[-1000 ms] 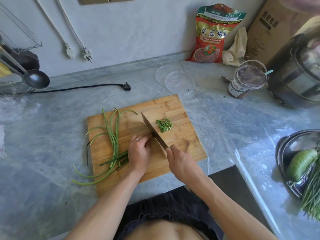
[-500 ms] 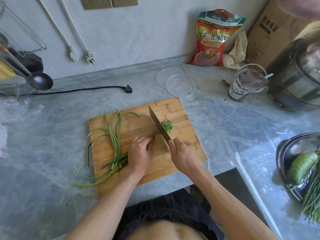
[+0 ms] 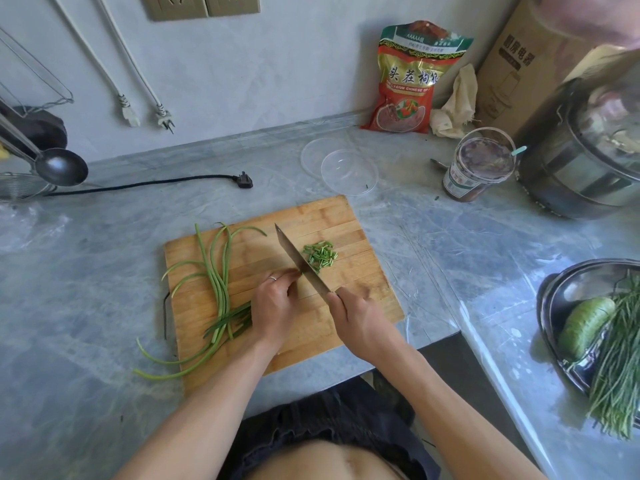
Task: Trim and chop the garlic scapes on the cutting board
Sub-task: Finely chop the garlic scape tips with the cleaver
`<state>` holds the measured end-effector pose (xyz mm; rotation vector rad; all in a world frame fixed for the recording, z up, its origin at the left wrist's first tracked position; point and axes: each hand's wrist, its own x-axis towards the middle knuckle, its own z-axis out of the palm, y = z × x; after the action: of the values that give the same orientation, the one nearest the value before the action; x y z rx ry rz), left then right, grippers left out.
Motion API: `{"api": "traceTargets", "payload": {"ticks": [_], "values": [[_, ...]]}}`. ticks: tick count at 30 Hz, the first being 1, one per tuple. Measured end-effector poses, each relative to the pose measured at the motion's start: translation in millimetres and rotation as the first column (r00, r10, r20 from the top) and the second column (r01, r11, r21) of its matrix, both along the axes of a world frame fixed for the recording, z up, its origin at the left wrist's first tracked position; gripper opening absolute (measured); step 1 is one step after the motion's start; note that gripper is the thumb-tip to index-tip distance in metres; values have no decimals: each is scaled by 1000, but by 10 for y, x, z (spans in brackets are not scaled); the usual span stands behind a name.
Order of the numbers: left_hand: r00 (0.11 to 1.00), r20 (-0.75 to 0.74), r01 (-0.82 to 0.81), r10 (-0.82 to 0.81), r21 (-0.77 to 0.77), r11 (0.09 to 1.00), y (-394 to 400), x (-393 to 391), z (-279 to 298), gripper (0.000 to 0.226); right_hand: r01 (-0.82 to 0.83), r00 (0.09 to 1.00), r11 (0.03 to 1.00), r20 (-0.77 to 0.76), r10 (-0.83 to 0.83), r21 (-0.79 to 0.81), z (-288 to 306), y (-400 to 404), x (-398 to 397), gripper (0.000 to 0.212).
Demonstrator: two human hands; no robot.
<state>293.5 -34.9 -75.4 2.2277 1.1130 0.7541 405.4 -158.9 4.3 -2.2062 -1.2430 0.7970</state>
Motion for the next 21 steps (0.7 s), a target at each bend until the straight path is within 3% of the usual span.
{"api": "traceTargets", "payload": {"ticks": [7, 10, 15, 21], "values": [[997, 39, -59, 60, -35, 998, -14, 16, -10, 38, -19, 1000, 999, -13, 18, -48, -40, -6, -28, 48], [992, 80, -93, 99, -74, 993, -26, 25, -29, 29, -64, 997, 995, 26, 67, -79, -36, -12, -34, 58], [982, 143, -109, 123, -105, 989, -20, 42, -53, 12, -45, 997, 996, 55, 49, -73, -13, -27, -59, 40], [982, 129, -123, 138, -115, 986, -8, 42, -81, 20, -42, 994, 994, 100, 53, -104, -50, 32, -99, 36]]}}
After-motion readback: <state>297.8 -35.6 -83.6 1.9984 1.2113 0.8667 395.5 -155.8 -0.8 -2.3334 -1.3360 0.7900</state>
